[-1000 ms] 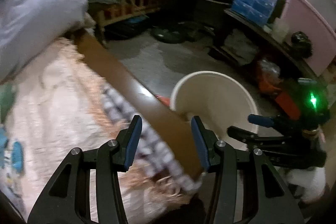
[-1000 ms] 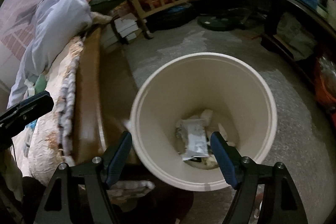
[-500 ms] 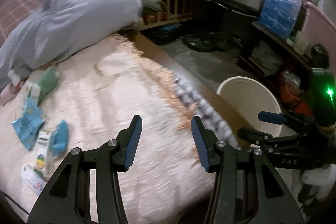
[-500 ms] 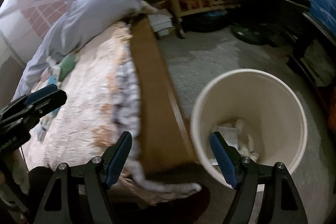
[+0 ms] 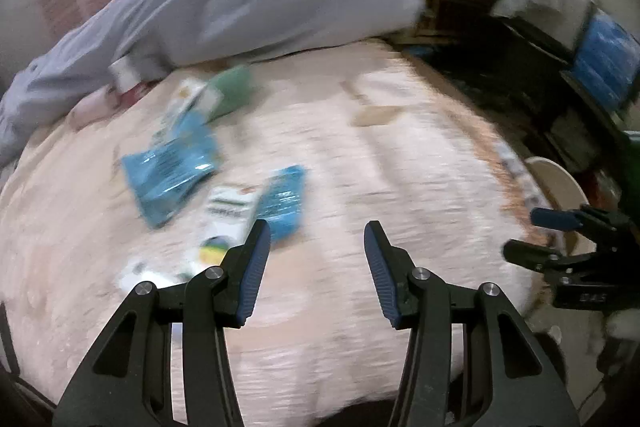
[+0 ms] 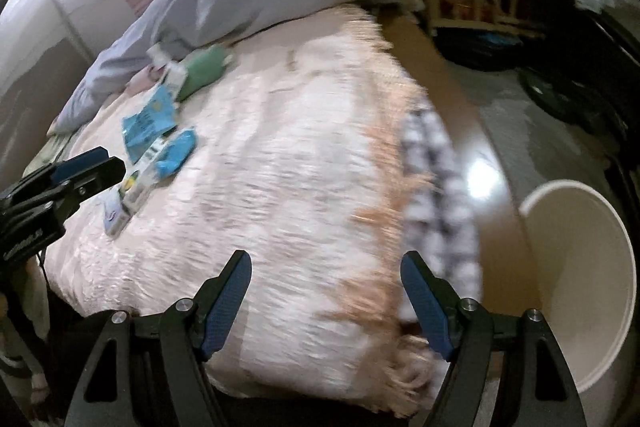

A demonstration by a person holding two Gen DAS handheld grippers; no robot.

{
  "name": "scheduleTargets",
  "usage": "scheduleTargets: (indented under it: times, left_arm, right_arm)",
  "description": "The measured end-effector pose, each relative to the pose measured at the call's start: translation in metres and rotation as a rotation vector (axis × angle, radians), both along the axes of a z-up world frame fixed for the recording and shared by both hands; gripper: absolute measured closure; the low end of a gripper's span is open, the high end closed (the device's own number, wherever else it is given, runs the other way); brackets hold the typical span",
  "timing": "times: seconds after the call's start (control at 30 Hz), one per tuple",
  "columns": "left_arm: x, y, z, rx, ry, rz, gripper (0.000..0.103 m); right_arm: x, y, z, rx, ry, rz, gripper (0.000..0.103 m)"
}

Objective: Collect trash
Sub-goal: 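Move both tools back over the trash on the bed, then grasp the blue snack packet with the right tool while the left tool grasps another blue packet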

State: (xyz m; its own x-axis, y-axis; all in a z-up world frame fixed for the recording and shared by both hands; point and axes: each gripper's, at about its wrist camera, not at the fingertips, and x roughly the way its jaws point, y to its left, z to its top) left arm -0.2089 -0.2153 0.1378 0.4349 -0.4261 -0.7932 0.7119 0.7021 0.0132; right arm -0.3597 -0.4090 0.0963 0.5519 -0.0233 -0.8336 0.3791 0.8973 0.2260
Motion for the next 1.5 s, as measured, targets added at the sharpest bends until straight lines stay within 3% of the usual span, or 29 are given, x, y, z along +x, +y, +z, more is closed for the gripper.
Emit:
scheduleTargets:
  times: [0.23, 0.43, 0.63, 0.93, 1.03, 1.1, 1.2, 1.37, 1.5]
  left_arm:
    - [0.065, 0.067, -0.012, -0.027, 0.038, 0.189, 0.056]
    - [0.109, 0.097, -0.017, -0.062, 0.076, 0.279, 0.056]
    - [0.147, 0.109, -0.023, -0.088, 0.093, 0.318, 0.055]
    - [0.209, 0.103, -0.026, -0.134, 0.088, 0.399, 0.055]
    - [0.223, 0.09, -0.031, -0.154, 0.12, 0.377, 0.055]
    - [0.226, 0.079, -0.034, -0.176, 0.148, 0.324, 0.055]
    - [0.227, 0.061, -0.046, -0.166, 0.208, 0.218, 0.048]
    - [0.213, 0.055, -0.062, -0.112, 0.243, 0.106, 0.048]
    - [0.203, 0.063, -0.058, -0.136, 0.26, 0.051, 0.048]
  right_arm:
    - [0.048, 0.032, -0.001, -0.005, 0.011, 0.095, 0.028]
    - [0.1, 0.061, -0.004, 0.019, 0.003, 0.183, 0.028]
    - [0.154, 0.083, -0.015, 0.011, 0.012, 0.269, 0.028]
    - [0.212, 0.086, -0.039, 0.032, 0.029, 0.264, 0.031]
    - [0.219, 0.09, -0.047, 0.004, 0.028, 0.289, 0.04]
    - [0.22, 0.091, -0.047, -0.001, 0.015, 0.309, 0.058]
    - [0.217, 0.092, -0.042, -0.032, 0.012, 0.34, 0.061]
    - [0.202, 0.075, -0.036, -0.056, 0.02, 0.321, 0.064]
    - [0.187, 0.057, -0.03, -0.044, 0.023, 0.281, 0.064]
